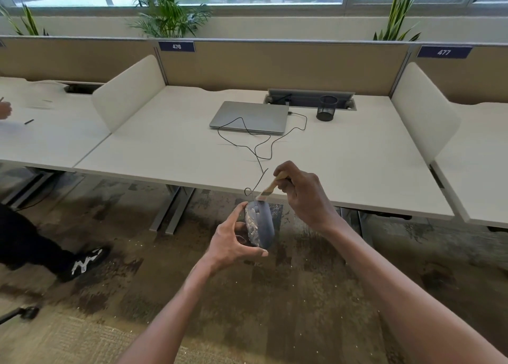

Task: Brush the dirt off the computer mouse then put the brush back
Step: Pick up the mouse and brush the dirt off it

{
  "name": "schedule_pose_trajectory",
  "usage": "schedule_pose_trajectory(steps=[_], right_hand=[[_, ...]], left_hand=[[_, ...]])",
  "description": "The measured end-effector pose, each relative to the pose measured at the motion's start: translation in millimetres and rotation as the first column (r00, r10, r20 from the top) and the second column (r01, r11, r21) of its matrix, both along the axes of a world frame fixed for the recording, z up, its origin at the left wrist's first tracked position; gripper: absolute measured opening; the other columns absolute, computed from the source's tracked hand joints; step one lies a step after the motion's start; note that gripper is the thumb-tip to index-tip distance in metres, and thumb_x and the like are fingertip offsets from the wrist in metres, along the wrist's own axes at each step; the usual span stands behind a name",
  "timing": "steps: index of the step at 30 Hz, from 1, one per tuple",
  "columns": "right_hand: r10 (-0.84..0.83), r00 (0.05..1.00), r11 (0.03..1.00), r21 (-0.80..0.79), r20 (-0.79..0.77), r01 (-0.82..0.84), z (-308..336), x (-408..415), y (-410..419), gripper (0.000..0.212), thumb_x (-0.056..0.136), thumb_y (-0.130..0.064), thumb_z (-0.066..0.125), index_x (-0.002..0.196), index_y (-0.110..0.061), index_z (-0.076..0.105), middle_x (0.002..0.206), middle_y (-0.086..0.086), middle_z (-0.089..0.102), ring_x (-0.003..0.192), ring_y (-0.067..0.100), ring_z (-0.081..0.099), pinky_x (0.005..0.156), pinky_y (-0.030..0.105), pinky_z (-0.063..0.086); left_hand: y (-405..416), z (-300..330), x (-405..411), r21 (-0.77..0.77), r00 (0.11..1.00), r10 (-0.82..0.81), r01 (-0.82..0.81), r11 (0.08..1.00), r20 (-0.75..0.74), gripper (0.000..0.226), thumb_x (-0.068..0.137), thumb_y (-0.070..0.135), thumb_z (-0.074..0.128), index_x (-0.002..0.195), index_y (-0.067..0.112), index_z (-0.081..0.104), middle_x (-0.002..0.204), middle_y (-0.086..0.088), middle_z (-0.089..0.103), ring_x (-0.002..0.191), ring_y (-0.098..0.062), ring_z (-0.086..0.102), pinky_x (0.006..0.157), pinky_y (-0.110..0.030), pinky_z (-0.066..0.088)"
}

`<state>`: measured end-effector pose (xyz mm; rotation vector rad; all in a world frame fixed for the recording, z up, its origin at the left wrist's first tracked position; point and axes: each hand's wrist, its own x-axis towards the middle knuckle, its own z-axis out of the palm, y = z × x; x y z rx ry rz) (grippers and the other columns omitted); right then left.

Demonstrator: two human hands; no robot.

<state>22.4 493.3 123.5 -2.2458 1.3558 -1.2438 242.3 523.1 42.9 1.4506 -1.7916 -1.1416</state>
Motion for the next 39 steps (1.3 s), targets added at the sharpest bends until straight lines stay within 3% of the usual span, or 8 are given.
schedule_pose_trajectory(steps=[6, 11, 15, 17, 21, 30, 35, 39], right_hand=[[-0.011, 1.000, 1.000, 0.016, 0.000, 0.011, -4.3, -8.2, 10.1, 0.031, 0.090, 0.009, 0.053, 0.105, -0.018, 0.055, 0.086, 0.000, 0.068, 0.078, 0.015, 0.068, 0.066, 0.033, 0.058], [-0.021, 0.998, 0.999, 0.027, 0.062, 0.019, -2.9, -15.0, 16.5, 0.035, 0.089, 0.011, 0.052, 0.103, -0.021, 0.056, 0.083, 0.001, 0.068, 0.079, 0.009, 0.068, 0.068, 0.020, 0.057], [-0.006, 0.993, 0.998, 0.057, 0.122, -0.001, -6.0, -19.9, 24.3, 0.035, 0.087, 0.011, 0.048, 0.101, -0.019, 0.058, 0.080, 0.004, 0.069, 0.077, 0.009, 0.069, 0.067, 0.018, 0.057], [0.000, 0.992, 0.996, 0.085, 0.127, -0.011, -9.2, -22.3, 30.2, 0.032, 0.087, 0.008, 0.047, 0.100, -0.018, 0.059, 0.080, 0.001, 0.068, 0.077, 0.009, 0.069, 0.069, 0.022, 0.059], [0.031, 0.993, 0.984, 0.171, 0.111, -0.050, -14.2, -28.9, 41.5, 0.033, 0.086, 0.006, 0.046, 0.097, -0.022, 0.059, 0.082, 0.000, 0.068, 0.081, 0.012, 0.071, 0.073, 0.028, 0.061], [-0.058, 0.989, 0.998, 0.001, 0.136, 0.058, -0.4, -22.1, 45.7, 0.024, 0.093, 0.003, 0.061, 0.103, -0.018, 0.063, 0.080, -0.002, 0.069, 0.072, 0.014, 0.068, 0.061, 0.036, 0.057], [-0.001, 1.000, 1.000, -0.017, 0.021, 0.002, -3.9, -12.5, 55.3, 0.025, 0.091, 0.005, 0.064, 0.104, -0.016, 0.066, 0.078, -0.017, 0.061, 0.068, -0.007, 0.059, 0.058, 0.005, 0.039], [-0.019, 1.000, 1.000, 0.006, -0.019, 0.019, -13.3, -13.2, 65.1, 0.029, 0.089, 0.007, 0.064, 0.104, -0.018, 0.068, 0.079, -0.024, 0.057, 0.071, -0.011, 0.057, 0.060, 0.003, 0.036]], left_hand=[[-3.4, 2.8, 0.4, -0.010, 0.999, 0.055, -0.055, 0.998, -0.002, 0.140, 0.043, 0.057, 0.098, 0.159, 0.035, 0.022, 0.118, -0.002, 0.073, 0.106, -0.013, 0.071, 0.099, -0.039, 0.057], [-10.0, 10.3, 1.5, -0.043, 0.998, 0.069, -0.069, 0.997, -0.014, 0.144, 0.037, 0.070, 0.090, 0.158, 0.029, 0.024, 0.137, -0.010, 0.064, 0.120, -0.021, 0.065, 0.104, -0.045, 0.053], [-15.0, 10.8, 1.9, -0.070, 0.995, 0.102, -0.103, 0.992, -0.012, 0.137, 0.037, 0.070, 0.089, 0.155, 0.031, 0.030, 0.131, -0.007, 0.067, 0.102, -0.002, 0.064, 0.081, -0.006, 0.050], [-17.1, 12.2, 2.9, -0.090, 0.992, 0.126, -0.127, 0.988, -0.011, 0.135, 0.038, 0.070, 0.089, 0.153, 0.030, 0.033, 0.129, -0.007, 0.068, 0.097, 0.004, 0.062, 0.076, -0.001, 0.045], [-18.5, 12.3, 5.8, -0.084, 0.988, 0.151, -0.151, 0.985, -0.003, 0.138, 0.033, 0.079, 0.086, 0.152, 0.034, 0.032, 0.132, -0.009, 0.066, 0.113, -0.020, 0.067, 0.097, -0.035, 0.057], [-17.5, 13.3, 3.5, -0.072, 0.988, 0.156, -0.154, 0.985, 0.024, 0.141, 0.034, 0.077, 0.087, 0.154, 0.031, 0.030, 0.132, -0.010, 0.066, 0.117, -0.025, 0.066, 0.103, -0.049, 0.054], [-17.9, 11.4, 5.0, -0.064, 0.985, 0.173, -0.172, 0.983, 0.012, 0.134, 0.035, 0.075, 0.090, 0.150, 0.038, 0.031, 0.117, -0.001, 0.071, 0.100, -0.014, 0.071, 0.082, -0.024, 0.059], [-18.8, 11.8, 6.7, -0.078, 0.981, 0.193, -0.192, 0.978, 0.014, 0.129, 0.037, 0.071, 0.092, 0.148, 0.037, 0.034, 0.118, 0.001, 0.071, 0.101, -0.007, 0.069, 0.073, -0.006, 0.046]])
